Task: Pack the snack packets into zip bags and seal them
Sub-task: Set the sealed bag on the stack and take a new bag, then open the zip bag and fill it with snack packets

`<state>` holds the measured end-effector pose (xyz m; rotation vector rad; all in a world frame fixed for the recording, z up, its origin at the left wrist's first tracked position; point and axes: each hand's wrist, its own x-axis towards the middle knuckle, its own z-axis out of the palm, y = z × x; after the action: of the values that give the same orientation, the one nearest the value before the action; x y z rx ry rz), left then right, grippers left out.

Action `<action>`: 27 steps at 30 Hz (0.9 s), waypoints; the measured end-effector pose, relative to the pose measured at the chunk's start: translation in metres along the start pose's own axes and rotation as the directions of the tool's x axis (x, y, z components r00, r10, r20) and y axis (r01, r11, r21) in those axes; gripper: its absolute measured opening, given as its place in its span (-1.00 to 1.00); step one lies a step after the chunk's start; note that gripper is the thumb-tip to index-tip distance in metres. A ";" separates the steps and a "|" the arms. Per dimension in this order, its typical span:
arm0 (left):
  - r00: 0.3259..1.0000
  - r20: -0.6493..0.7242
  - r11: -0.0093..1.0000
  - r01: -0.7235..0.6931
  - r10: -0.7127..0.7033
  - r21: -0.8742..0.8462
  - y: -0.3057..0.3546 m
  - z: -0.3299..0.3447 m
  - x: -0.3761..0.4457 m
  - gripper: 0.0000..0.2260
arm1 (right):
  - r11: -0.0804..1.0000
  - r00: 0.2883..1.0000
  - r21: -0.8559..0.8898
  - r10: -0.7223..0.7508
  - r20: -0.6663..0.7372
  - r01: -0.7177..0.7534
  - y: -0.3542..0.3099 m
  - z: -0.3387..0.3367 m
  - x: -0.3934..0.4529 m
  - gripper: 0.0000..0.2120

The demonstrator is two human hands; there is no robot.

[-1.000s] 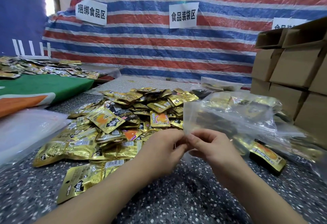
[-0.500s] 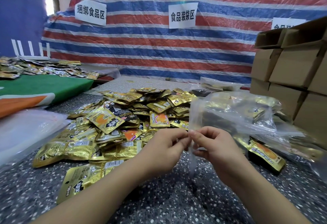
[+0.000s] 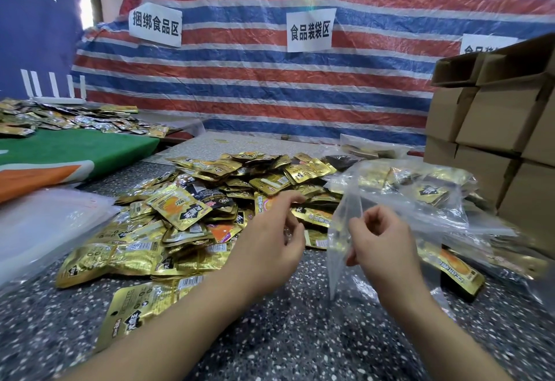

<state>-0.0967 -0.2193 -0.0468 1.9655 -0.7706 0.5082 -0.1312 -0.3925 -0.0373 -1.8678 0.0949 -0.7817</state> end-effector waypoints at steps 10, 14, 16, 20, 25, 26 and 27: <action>0.913 0.367 0.894 -0.307 0.180 0.325 0.013 0.005 -0.013 -0.60 | 0.979 0.990 0.152 0.127 0.054 -0.134 0.004 0.004 0.003 -0.85; 0.927 0.347 0.888 -0.276 0.144 0.368 0.012 0.002 -0.010 -0.73 | 0.959 0.976 0.183 0.215 0.026 -0.216 0.007 -0.003 0.010 -0.87; 0.943 0.310 0.898 -0.237 0.122 0.370 0.010 0.001 -0.007 -0.78 | 0.959 0.972 0.170 0.234 -0.017 -0.228 0.009 -0.009 0.014 -0.84; 0.941 0.314 0.898 -0.247 0.131 0.365 0.008 -0.004 -0.002 -0.80 | 0.971 0.964 0.133 0.217 -0.152 -0.197 0.010 -0.026 0.026 -0.83; 0.965 0.230 0.926 -0.200 0.129 0.320 0.009 -0.008 0.001 -0.76 | 0.972 0.951 0.140 0.216 -0.223 -0.188 0.013 -0.033 0.031 -0.87; 0.968 0.217 0.930 -0.192 0.127 0.314 0.009 -0.009 0.002 -0.72 | 0.974 0.950 0.131 0.213 -0.227 -0.187 0.014 -0.032 0.031 -0.90; 0.971 0.201 0.933 -0.187 0.128 0.307 0.008 -0.010 0.002 -0.67 | 0.974 0.951 0.127 0.214 -0.224 -0.189 0.013 -0.031 0.031 -0.91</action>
<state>-0.1013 -0.2142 -0.0354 2.2885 -1.0170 0.5906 -0.1206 -0.4361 -0.0271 -1.6300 0.3844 -0.8469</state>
